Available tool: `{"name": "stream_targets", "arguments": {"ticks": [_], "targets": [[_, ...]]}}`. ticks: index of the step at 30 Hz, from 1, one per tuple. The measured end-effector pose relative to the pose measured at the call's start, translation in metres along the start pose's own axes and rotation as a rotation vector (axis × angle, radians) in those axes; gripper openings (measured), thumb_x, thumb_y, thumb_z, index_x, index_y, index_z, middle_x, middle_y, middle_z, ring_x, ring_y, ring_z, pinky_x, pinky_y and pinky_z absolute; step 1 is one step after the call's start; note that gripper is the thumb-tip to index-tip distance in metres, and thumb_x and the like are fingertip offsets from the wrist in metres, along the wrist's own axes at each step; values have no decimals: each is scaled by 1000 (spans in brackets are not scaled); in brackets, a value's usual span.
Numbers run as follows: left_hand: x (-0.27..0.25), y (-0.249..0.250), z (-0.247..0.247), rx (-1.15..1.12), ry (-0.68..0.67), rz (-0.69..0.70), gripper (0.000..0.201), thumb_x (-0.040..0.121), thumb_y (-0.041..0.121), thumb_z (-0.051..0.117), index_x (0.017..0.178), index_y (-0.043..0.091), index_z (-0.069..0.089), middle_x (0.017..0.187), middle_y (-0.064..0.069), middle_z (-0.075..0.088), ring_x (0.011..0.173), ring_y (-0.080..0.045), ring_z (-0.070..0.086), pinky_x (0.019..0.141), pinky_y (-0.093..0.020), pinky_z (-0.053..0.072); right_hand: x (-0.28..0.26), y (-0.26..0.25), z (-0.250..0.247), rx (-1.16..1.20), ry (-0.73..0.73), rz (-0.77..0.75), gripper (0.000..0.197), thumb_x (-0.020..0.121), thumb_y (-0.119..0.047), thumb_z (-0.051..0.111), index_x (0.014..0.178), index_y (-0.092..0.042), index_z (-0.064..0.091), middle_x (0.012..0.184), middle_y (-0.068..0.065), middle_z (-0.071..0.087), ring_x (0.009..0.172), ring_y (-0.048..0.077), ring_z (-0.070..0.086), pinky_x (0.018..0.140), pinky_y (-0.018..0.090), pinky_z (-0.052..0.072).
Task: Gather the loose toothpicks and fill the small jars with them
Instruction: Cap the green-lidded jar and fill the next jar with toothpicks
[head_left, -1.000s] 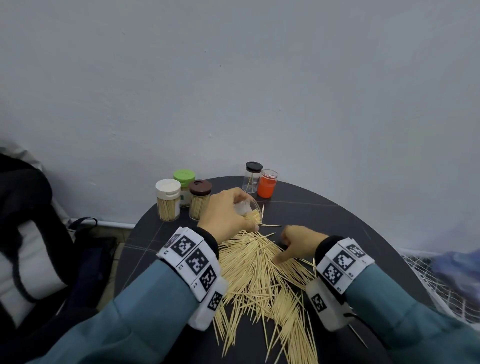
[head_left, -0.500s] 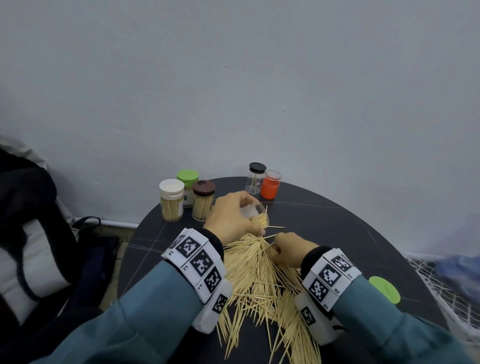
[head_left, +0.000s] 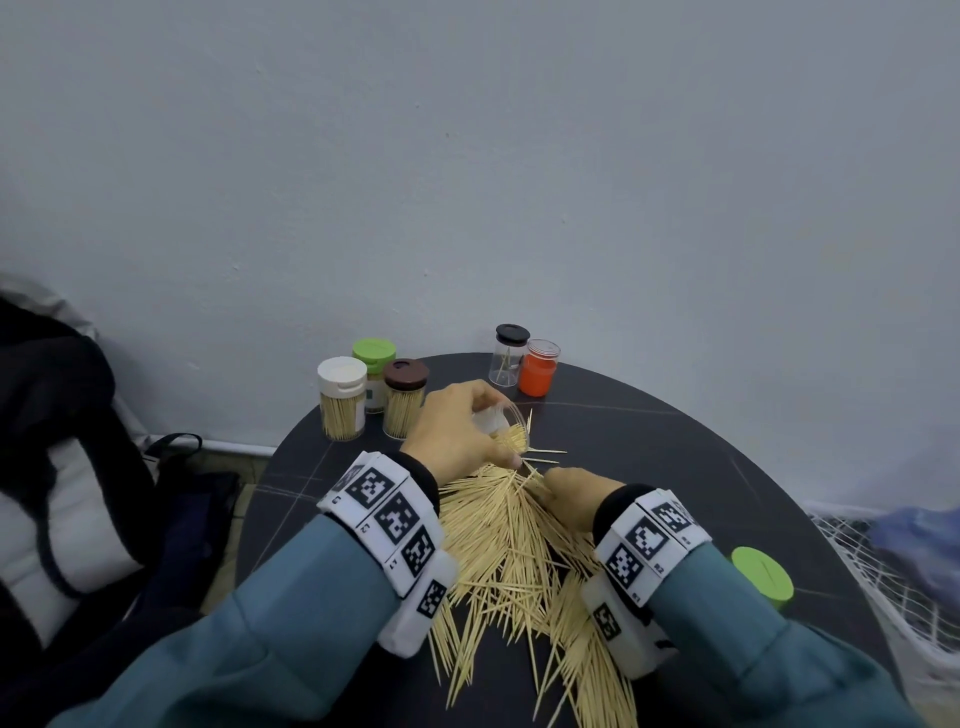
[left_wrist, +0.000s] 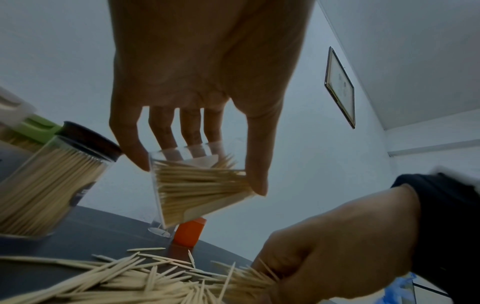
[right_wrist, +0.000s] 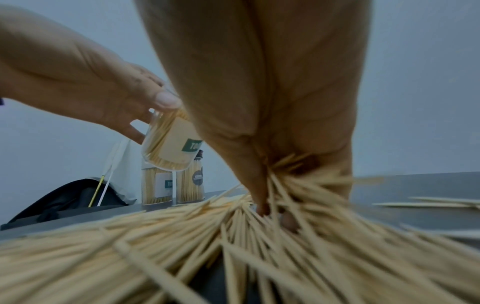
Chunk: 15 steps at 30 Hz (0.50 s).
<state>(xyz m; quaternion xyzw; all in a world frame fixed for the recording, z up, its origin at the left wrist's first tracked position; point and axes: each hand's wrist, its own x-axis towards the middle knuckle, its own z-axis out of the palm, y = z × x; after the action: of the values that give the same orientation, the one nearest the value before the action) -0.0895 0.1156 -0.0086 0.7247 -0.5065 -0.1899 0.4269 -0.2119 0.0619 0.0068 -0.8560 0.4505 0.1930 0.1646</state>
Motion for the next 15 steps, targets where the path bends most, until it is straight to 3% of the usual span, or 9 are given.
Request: {"name": "stream_targets", "arguments": {"ticks": [6, 10, 15], "targets": [[-2, 0, -1, 13, 5, 1, 60, 61, 18, 88, 115, 18, 63, 119, 1, 61, 101, -9, 50, 85, -23, 41, 1, 3, 3, -25, 27, -47, 33, 99, -12, 37, 128, -2, 47, 123, 13, 54, 104, 24, 50, 97, 29, 37], [-2, -1, -2, 8, 12, -1, 59, 61, 18, 87, 114, 18, 63, 119, 1, 61, 101, -9, 50, 85, -24, 41, 4, 3, 2, 18, 62, -4, 36, 99, -11, 37, 134, 0, 37, 135, 14, 47, 124, 27, 46, 98, 28, 36], [-2, -2, 0, 5, 1, -10, 56, 63, 21, 86, 113, 19, 59, 117, 3, 60, 103, -10, 50, 86, -26, 43, 16, 8, 3, -12, 95, 53, 45, 99, -13, 37, 139, 4, 26, 139, 16, 43, 128, 26, 44, 99, 27, 36]]}}
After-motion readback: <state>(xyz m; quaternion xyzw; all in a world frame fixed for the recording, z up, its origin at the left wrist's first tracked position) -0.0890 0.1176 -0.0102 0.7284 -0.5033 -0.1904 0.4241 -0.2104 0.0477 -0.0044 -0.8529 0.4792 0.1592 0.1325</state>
